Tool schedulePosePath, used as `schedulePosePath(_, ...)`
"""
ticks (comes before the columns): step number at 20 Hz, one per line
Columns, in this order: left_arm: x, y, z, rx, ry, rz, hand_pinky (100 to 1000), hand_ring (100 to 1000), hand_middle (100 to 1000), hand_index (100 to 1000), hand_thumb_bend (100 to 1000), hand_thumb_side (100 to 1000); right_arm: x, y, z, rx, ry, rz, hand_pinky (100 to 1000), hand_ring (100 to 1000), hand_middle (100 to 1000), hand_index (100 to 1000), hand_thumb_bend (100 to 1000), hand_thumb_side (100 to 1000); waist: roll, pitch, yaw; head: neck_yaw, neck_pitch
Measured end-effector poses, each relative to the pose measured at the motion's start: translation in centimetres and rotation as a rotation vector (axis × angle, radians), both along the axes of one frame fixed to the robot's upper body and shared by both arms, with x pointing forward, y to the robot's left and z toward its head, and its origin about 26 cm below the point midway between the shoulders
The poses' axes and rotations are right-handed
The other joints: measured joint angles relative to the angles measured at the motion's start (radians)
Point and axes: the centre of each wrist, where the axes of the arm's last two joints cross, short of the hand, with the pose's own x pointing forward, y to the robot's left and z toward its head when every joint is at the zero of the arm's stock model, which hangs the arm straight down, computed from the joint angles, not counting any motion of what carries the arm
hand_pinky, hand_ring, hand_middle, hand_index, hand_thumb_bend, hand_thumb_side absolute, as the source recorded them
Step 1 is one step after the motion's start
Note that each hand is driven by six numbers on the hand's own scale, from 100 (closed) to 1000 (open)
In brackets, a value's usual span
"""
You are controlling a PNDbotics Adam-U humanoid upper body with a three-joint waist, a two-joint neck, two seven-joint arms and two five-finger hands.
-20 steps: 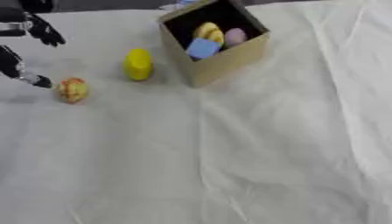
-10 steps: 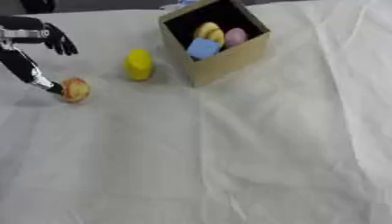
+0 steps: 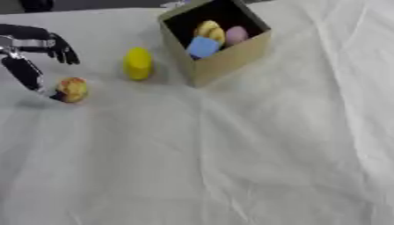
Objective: Pick up objects on the table and place them in the box.
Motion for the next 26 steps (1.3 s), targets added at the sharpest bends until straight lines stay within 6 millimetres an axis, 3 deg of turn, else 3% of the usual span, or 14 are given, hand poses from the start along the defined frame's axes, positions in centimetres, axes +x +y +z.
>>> schedulePosePath(6, 0.2, 0.3, -0.7, 0.022, 0.004, 0.011, 766, 726, 681, 794, 564, 322, 0.0, -0.1, 0.0, 0.004, 0.000, 0.000, 869, 785, 642, 791, 100, 396, -0.001, 0.002, -0.003, 0.003, 0.000)
schedulePosePath(7, 0.2, 0.3, -0.8, 0.024, 0.004, 0.012, 740, 691, 646, 751, 420, 325, 0.0, -0.1, 0.1, 0.005, 0.000, 0.001, 869, 785, 641, 791, 100, 400, -0.001, 0.002, -0.003, 0.003, 0.000)
schedulePosePath(15, 0.5, 0.1, -1.4, 0.064, -0.002, 0.012, 710, 664, 619, 667, 282, 172, 0.0, 0.0, 0.0, 0.020, 0.001, 0.004, 869, 784, 639, 791, 100, 408, -0.004, 0.003, -0.004, 0.007, 0.000)
schedulePosePath(22, 0.4, -0.2, -1.4, 0.068, -0.024, -0.016, 701, 635, 589, 624, 264, 132, 0.0, -0.2, 0.0, 0.036, 0.006, -0.002, 868, 782, 636, 790, 100, 419, -0.003, 0.003, -0.005, 0.008, 0.000)
schedulePosePath(26, 0.0, -1.4, -0.3, 0.041, -0.063, -0.060, 698, 612, 565, 601, 250, 100, 0.0, -0.3, 0.0, 0.045, 0.008, -0.004, 868, 782, 635, 788, 100, 407, -0.003, 0.003, -0.006, 0.008, 0.000)
